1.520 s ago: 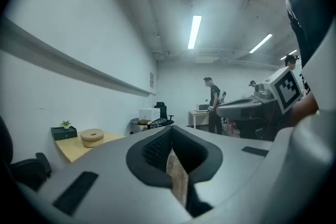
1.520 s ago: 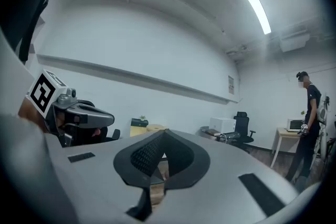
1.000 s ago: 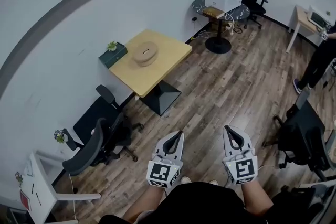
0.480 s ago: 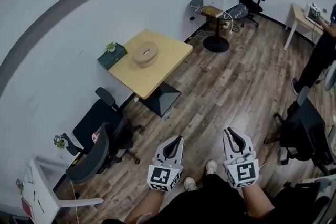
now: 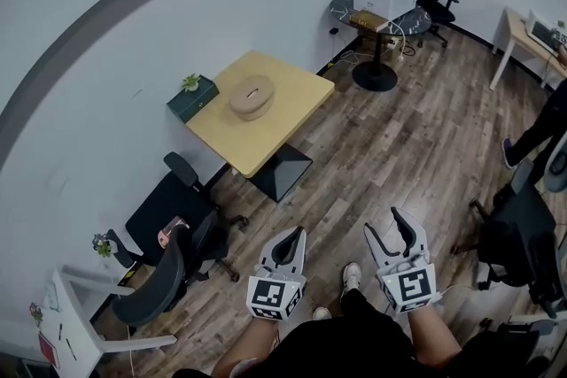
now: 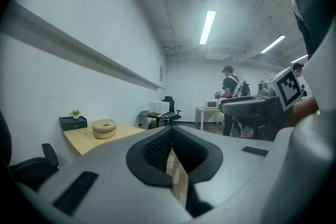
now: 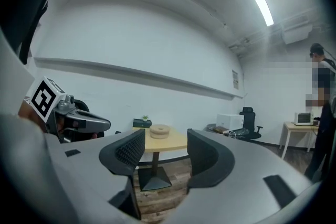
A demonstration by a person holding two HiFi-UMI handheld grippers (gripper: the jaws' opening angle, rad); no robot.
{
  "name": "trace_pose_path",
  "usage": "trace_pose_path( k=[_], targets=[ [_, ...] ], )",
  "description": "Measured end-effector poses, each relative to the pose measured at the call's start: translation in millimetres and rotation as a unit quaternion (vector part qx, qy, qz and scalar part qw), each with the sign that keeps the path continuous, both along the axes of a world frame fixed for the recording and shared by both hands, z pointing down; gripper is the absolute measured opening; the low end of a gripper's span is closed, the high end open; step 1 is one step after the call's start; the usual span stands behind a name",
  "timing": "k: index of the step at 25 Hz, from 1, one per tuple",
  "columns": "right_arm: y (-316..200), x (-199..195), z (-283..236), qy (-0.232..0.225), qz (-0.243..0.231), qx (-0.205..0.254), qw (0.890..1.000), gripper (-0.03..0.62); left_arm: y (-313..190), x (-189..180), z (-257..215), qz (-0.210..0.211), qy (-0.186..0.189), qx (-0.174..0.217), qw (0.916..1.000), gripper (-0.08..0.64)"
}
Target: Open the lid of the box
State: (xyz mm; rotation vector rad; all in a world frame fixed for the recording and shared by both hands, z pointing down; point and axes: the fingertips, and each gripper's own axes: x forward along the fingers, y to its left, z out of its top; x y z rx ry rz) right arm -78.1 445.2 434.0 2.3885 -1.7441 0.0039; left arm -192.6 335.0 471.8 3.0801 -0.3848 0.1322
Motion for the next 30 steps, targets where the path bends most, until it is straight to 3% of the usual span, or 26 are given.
trace_pose_path(
  k=[13,20,30],
  targets=[
    [-63.0,105.2,2.2,-0.017,-0.043,-0.002,0.999,0.368,-51.9,99.5,-23.0,-0.030,0.006,0.011,0.9995,0.018],
    [-78.6,152.6,8.9,-0.033,-0.059,-0.007,0.998,0.385,-85.7,127.8,-5.9,-0.069,-0.022,-0.001,0.9974,0.018],
    [-110.0,188.7,21.1,-0.045,-0.091,-0.014,0.995,0.403,-98.1,165.8,8.2,-0.078,-0.031,-0.009,0.9964,0.018]
  ],
)
